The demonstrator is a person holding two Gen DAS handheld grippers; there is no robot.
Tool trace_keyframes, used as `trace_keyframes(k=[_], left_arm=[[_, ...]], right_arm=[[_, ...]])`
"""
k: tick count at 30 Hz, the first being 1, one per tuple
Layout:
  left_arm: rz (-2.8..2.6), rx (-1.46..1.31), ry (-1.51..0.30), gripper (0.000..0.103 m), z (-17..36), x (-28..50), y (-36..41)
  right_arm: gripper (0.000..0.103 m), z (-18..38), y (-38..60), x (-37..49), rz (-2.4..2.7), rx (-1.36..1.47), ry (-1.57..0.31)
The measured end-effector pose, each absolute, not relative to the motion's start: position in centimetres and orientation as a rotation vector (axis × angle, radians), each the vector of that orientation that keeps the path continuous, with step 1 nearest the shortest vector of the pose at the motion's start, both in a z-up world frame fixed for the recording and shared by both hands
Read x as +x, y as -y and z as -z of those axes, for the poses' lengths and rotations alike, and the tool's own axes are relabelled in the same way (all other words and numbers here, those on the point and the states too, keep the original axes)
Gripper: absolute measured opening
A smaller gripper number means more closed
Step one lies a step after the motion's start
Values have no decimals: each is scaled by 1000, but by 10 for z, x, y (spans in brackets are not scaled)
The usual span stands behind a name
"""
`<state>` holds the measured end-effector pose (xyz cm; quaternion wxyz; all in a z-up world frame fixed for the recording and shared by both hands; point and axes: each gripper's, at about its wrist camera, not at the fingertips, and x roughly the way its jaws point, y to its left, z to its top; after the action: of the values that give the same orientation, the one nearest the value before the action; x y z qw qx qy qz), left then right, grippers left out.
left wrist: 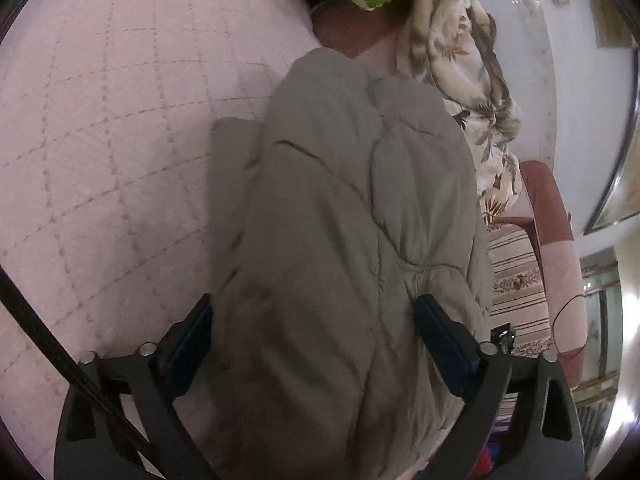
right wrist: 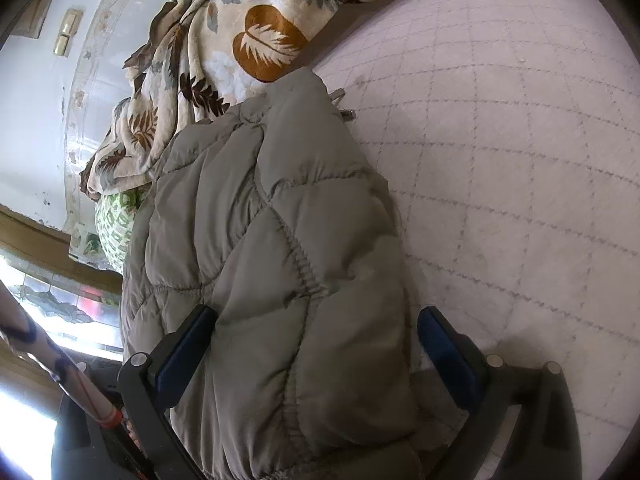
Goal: Fold large clothes
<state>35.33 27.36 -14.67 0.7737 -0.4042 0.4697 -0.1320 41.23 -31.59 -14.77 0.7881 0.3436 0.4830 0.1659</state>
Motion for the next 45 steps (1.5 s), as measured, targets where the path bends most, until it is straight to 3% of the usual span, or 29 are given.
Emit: trace_keyframes(k=[4, 5, 6, 8, 9, 11, 12, 15, 22, 24, 26, 30, 34, 36, 37, 41, 45], left_arm=[[192, -806, -1035, 98, 137, 354, -257], [169, -801, -1031, 91, 133, 353, -254], [159, -795, -1020, 77, 129, 352, -253], [141, -767, -992, 59, 114, 346, -248], [138, -756, -984, 55, 108, 345, -248], [132, -757, -952, 47, 92, 337, -245], [130, -761, -945, 46, 88, 334, -245], [116, -747, -934, 45, 77, 320, -244], [105, -756, -948, 47, 83, 294, -248], [73, -735, -971, 57, 93, 293, -249], [46, -757, -993, 59, 100, 293, -254], [35, -755, -933, 59, 75, 284, -264], [-91, -693, -818, 59, 42, 269, -274], [-152, -670, -764, 59, 28, 263, -273], [-157, -665, -739, 59, 21, 262, -268], [-66, -581, -740, 60, 9, 282, -229], [57, -519, -810, 60, 21, 323, -177]], right_arm=[[103, 149, 310, 414, -375, 724, -1035], [103, 149, 308, 415, -378, 723, -1034], [102, 149, 306, 416, -383, 723, -1032], [87, 146, 298, 418, -390, 723, -1036], [82, 139, 294, 417, -376, 696, -1034], [62, 128, 291, 414, -367, 678, -1023], [58, 124, 291, 412, -362, 677, -1020], [46, 108, 294, 403, -377, 680, -991], [45, 95, 293, 374, -454, 651, -996], [45, 101, 294, 369, -452, 636, -1007], [61, 110, 297, 368, -420, 638, -1028], [65, 104, 316, 366, -307, 667, -1008], [81, 53, 346, 337, -41, 585, -767], [81, 35, 343, 330, 16, 536, -677], [78, 30, 335, 332, -9, 532, -661], [49, 28, 264, 357, -266, 503, -709], [45, 32, 175, 378, -518, 444, -761]])
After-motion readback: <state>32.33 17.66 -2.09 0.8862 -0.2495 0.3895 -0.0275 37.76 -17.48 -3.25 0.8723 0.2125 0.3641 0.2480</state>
